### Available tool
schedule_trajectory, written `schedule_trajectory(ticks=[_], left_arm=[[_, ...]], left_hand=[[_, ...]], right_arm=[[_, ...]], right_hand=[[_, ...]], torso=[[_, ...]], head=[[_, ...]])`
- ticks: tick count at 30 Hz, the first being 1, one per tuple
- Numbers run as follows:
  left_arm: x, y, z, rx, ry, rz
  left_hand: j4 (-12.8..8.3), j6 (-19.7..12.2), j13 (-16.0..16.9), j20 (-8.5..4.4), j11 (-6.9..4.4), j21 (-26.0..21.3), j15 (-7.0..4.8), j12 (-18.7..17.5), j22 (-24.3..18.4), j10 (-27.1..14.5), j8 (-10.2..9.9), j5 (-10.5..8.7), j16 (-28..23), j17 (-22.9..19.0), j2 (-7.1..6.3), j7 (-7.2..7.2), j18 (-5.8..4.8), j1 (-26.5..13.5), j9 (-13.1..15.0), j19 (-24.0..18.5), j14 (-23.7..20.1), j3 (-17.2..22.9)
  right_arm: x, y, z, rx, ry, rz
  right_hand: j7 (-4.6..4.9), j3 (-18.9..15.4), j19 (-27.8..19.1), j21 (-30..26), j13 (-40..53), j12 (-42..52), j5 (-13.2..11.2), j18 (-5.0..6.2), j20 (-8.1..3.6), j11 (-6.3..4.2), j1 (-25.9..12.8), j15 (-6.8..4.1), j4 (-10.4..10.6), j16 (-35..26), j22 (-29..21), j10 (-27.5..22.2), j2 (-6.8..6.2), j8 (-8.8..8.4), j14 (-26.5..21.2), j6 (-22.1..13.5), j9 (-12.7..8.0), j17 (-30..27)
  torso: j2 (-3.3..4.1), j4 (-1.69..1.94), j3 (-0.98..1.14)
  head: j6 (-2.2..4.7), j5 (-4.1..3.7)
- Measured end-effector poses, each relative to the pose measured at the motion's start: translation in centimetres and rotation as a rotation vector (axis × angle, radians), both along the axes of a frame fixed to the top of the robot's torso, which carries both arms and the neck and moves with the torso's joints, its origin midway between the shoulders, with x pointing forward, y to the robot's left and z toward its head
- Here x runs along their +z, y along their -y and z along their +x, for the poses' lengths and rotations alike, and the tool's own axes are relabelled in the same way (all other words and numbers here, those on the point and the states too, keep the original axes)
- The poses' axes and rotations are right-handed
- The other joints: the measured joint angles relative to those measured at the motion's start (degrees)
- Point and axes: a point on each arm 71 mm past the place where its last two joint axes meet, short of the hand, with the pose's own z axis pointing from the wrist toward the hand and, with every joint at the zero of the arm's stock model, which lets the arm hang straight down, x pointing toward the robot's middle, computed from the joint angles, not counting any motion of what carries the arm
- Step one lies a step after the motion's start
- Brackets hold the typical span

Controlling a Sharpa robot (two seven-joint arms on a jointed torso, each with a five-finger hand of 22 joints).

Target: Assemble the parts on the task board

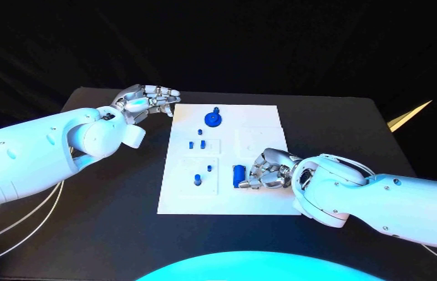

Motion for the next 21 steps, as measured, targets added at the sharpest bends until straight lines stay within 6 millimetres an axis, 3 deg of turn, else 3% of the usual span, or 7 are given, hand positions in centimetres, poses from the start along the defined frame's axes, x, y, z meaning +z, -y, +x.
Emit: schedule_trajectory(ticks=[2,9,10,13,14,19,21], left_arm=[[0.0,-0.03,0.0,0.0,0.0,0.0],[-0.02,-0.09,-0.01,0.002,-0.001,0.001],[-0.03,-0.09,-0.01,0.001,-0.001,0.001],[-0.03,-0.12,-0.02,0.002,-0.001,0.002],[-0.04,-0.14,-0.02,0.002,-0.002,0.002],[-0.05,-0.22,-0.04,0.002,-0.003,0.003],[-0.06,-0.26,-0.04,0.003,-0.003,0.003]], left_hand=[[0.0,0.0,0.0,0.0,0.0,0.0,0.0,0.0,0.0,0.0,0.0,0.0,0.0,0.0,0.0,0.0,0.0,0.0,0.0,0.0,0.0,0.0],[0.0,0.0,0.0,0.0,0.0,0.0,0.0,0.26,0.0,0.0,0.0,0.0,0.0,0.0,0.0,0.0,0.0,0.0,0.0,0.0,0.0,0.0],[0.0,0.0,0.0,0.0,0.0,0.0,0.0,0.26,0.0,0.0,0.0,0.0,0.0,0.0,0.0,0.0,-0.01,0.0,0.0,0.0,0.0,0.0],[0.0,0.0,-0.01,0.0,0.0,0.0,0.0,0.26,-0.01,0.0,0.0,0.0,0.0,0.0,0.0,0.0,0.0,0.0,0.0,0.0,0.0,0.0],[0.0,0.0,-0.01,0.0,0.0,0.0,0.0,0.26,-0.01,0.0,0.0,0.0,0.0,0.0,0.0,0.0,0.0,0.0,0.0,0.0,0.0,0.0],[0.0,0.0,-0.01,0.0,0.0,0.0,0.0,0.26,-0.01,0.0,0.0,0.0,0.0,-0.01,0.0,0.0,0.0,0.0,0.0,0.0,0.0,0.0],[0.0,0.0,-0.01,0.0,0.0,0.0,0.0,0.26,-0.02,0.0,0.0,0.0,0.0,-0.01,0.0,0.0,0.0,0.0,0.0,0.0,0.0,0.0]], right_arm=[[-0.06,0.12,0.12,-0.004,0.001,-0.005],[-0.09,0.27,0.22,-0.006,0.005,-0.013],[-0.08,0.32,0.2,-0.006,0.005,-0.014],[-0.06,0.54,0.15,-0.007,0.005,-0.017],[-0.05,0.63,0.13,-0.007,0.005,-0.018],[0.02,0.85,0.03,-0.004,0.005,-0.017],[0.04,0.82,-0.03,-0.001,0.004,-0.014]], right_hand=[[-0.01,1.48,0.26,0.0,0.47,0.05,0.0,0.0,-0.29,0.0,0.2,0.0,0.07,0.0,0.0,0.0,0.19,-0.01,0.0,0.0,-0.05,0.0],[-0.02,1.96,0.26,0.0,0.81,0.32,-0.01,0.0,-0.29,0.0,1.4,0.0,-0.39,0.04,0.0,-0.01,-0.11,-0.01,0.0,0.02,-0.16,0.0],[-0.03,1.96,0.26,0.0,0.81,0.32,0.0,0.0,-0.29,0.0,2.12,0.0,-0.4,0.25,0.0,-0.01,-0.72,-0.01,0.0,0.02,-0.19,0.0],[-0.28,2.27,0.26,0.0,1.19,0.49,0.0,0.0,-0.29,0.0,2.63,0.0,-0.7,0.26,0.0,-0.01,-0.9,-0.02,0.0,0.28,-0.24,0.0],[-0.28,2.87,0.26,0.0,1.19,0.49,0.0,0.0,-0.29,0.0,3.33,0.0,-0.27,0.26,0.0,-0.01,-1.6,-0.02,0.0,0.28,-0.25,0.0],[-0.28,2.91,0.26,0.0,1.2,0.49,0.0,0.0,-0.29,0.0,3.38,0.0,-0.24,0.26,0.0,-0.01,-1.65,-0.02,0.0,0.28,-0.53,0.0],[-0.28,2.91,0.26,0.0,1.2,0.48,0.0,0.01,-0.29,0.0,3.97,0.0,-0.23,0.26,0.0,-0.01,-2.24,-0.02,0.0,0.28,-0.59,0.0]], torso=[[0.02,0.01,0.0],[0.04,-0.07,-0.01],[0.04,-0.07,-0.01],[0.04,-0.08,-0.01],[0.04,-0.08,-0.01],[0.04,-0.04,-0.01],[0.04,-0.03,-0.01]], head=[[-0.04,0.02],[-0.1,0.11],[-0.13,0.11],[-0.15,0.07],[-0.15,0.05],[-0.17,0.04],[-0.19,0.04]])
